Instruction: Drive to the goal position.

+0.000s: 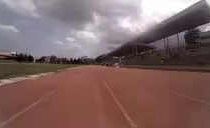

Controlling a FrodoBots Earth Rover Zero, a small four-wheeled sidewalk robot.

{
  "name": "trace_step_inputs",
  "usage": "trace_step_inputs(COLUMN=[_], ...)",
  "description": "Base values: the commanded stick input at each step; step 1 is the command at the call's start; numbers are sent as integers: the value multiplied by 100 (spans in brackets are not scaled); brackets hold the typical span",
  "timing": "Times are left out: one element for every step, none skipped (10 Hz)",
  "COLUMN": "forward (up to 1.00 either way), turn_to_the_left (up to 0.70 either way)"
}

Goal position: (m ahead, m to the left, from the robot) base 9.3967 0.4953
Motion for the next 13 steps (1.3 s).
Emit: trace_step_inputs(forward=[45,45,45,45,45,45,45,45,45,45,45,45,45], turn_to_the_left=[0,0,0,0,0,0,0,0,0,0,0,0,0])
